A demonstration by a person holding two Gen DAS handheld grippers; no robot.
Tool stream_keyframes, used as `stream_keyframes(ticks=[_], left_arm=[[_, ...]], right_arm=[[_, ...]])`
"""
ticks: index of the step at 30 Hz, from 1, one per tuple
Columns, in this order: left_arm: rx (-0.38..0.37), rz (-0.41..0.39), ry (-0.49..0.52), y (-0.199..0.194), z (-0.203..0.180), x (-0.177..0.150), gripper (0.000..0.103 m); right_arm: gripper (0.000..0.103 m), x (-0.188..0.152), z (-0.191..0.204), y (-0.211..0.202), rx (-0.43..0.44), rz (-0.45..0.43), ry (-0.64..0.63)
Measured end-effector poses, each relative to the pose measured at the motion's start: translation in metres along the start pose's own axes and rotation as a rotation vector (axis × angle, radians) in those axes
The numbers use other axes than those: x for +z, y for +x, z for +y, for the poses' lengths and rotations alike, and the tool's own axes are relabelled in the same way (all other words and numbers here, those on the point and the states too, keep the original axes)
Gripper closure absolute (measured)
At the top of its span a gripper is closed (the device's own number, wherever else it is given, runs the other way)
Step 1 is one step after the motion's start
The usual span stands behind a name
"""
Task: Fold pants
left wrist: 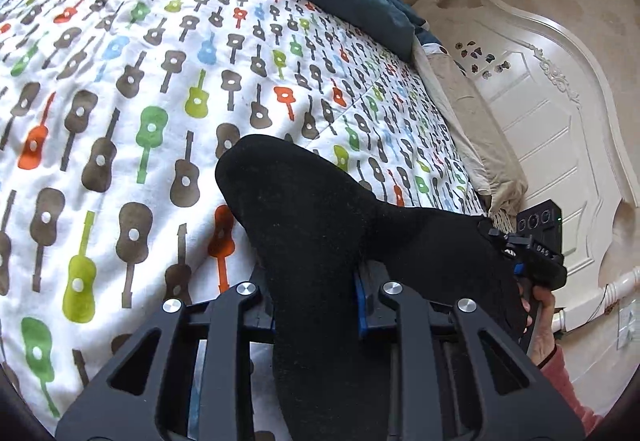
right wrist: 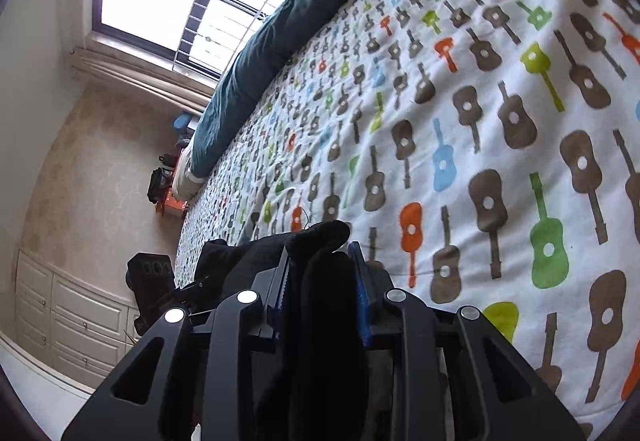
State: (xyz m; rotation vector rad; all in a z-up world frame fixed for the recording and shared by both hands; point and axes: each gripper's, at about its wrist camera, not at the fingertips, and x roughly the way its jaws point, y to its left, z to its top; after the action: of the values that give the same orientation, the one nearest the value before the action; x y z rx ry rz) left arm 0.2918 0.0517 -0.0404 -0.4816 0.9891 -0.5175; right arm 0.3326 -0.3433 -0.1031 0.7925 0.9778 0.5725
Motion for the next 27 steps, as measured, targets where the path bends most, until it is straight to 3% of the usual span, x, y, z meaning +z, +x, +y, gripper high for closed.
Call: stream_keyframes(ticks=[8, 27], left_arm=[[-0.021, 0.002, -0.006, 0.004, 0.007, -0.001, 0.077], [-0.050, -0.005, -0.015, 0.004, 0.013, -0.005, 0.075]], right_arm=[[0.076, -0.006, -0.019, 0.004, 0.033, 0.003, 0.060], [0.076, -0.008, -0.024, 0.003, 0.037, 0.003, 0.067]])
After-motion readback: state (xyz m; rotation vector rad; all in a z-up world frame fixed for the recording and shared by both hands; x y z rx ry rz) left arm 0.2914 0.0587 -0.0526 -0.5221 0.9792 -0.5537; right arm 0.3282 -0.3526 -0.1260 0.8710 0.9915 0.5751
